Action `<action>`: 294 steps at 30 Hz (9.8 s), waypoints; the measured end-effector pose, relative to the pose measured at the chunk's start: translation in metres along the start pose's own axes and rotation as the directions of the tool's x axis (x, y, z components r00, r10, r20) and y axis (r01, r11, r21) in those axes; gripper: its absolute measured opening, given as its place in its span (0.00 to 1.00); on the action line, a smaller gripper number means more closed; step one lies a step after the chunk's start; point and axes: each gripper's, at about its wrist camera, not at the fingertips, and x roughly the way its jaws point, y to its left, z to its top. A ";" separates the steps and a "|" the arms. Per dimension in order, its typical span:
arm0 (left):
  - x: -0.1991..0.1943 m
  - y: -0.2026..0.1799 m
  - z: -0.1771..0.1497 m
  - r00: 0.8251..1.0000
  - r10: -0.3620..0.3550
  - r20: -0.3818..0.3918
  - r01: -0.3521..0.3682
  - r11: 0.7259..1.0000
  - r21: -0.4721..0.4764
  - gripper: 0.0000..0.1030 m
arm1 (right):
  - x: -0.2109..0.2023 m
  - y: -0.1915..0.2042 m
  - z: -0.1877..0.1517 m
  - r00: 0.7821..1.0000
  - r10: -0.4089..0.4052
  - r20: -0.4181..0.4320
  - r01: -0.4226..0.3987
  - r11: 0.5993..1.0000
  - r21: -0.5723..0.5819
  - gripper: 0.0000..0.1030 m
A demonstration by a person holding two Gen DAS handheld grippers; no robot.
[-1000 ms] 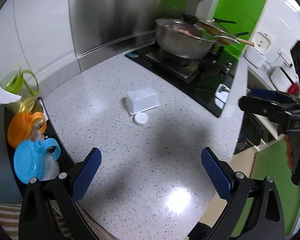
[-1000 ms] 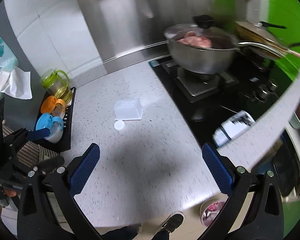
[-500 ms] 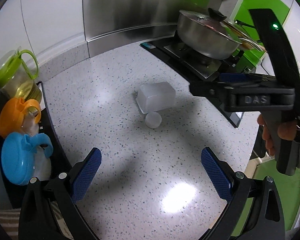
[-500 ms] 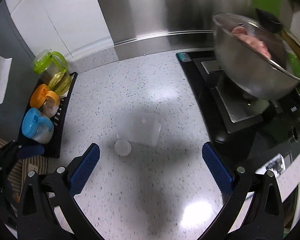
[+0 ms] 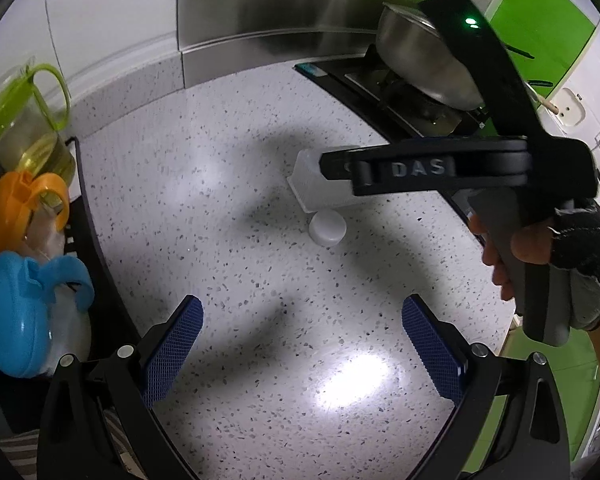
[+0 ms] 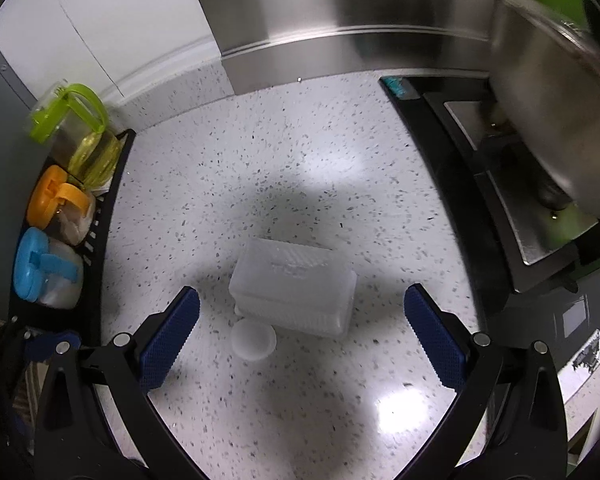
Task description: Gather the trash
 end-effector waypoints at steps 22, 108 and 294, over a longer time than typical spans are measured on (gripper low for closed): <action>0.014 0.005 0.002 0.999 -0.022 -0.028 0.021 0.999 -0.025 0.93 | 0.024 0.000 0.006 1.000 -0.007 -0.027 0.007 1.000 -0.009 0.69; 0.046 -0.415 -0.169 0.930 -0.272 -0.247 0.366 0.639 0.676 0.31 | -0.277 -0.210 -0.541 0.894 -0.446 -0.040 0.347 0.635 0.690 0.69; -0.161 -0.078 -0.024 0.963 0.165 0.214 -0.149 0.985 -0.086 0.95 | -0.263 -0.029 -0.130 0.950 0.090 0.298 -0.057 0.991 -0.118 0.97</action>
